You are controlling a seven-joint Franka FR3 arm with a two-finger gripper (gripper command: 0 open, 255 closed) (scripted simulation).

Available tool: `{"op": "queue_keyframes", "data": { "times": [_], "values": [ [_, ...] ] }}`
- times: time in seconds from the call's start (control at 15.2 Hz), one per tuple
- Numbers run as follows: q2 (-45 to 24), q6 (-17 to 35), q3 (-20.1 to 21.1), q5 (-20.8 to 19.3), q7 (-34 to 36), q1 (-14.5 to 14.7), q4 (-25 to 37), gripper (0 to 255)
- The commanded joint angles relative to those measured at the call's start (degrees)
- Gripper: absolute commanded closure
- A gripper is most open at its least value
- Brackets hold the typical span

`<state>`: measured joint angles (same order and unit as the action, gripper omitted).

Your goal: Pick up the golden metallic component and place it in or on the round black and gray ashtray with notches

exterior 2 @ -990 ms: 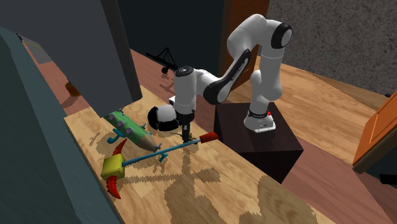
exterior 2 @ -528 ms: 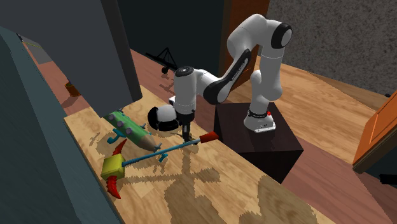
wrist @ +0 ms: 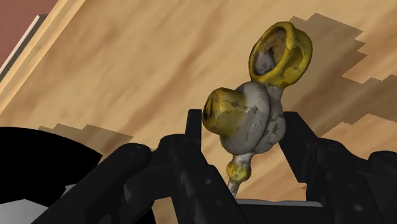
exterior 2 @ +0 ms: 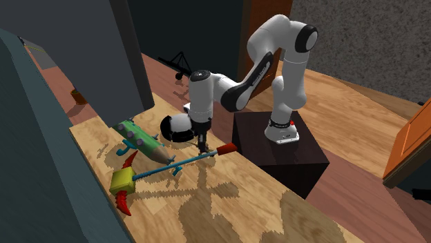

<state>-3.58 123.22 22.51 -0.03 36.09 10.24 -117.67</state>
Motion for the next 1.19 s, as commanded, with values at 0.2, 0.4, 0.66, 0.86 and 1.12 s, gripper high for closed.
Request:
{"op": "queue_keyframes", "data": {
  "times": [0.2,0.4,0.66,0.86,1.12],
  "values": [
    [1.3,-3.5,0.0,0.6,-0.3,-0.1,2.3,255],
    [2.0,-5.7,0.0,0.9,-0.5,-0.1,3.9,255],
    [2.8,-8.7,-0.1,1.2,-0.7,-0.2,6.1,255],
    [3.3,-11.0,-0.1,1.4,-0.8,-0.2,7.9,255],
    [3.7,-14.0,-0.1,1.5,-0.8,-0.3,10.5,255]
  ]
}}
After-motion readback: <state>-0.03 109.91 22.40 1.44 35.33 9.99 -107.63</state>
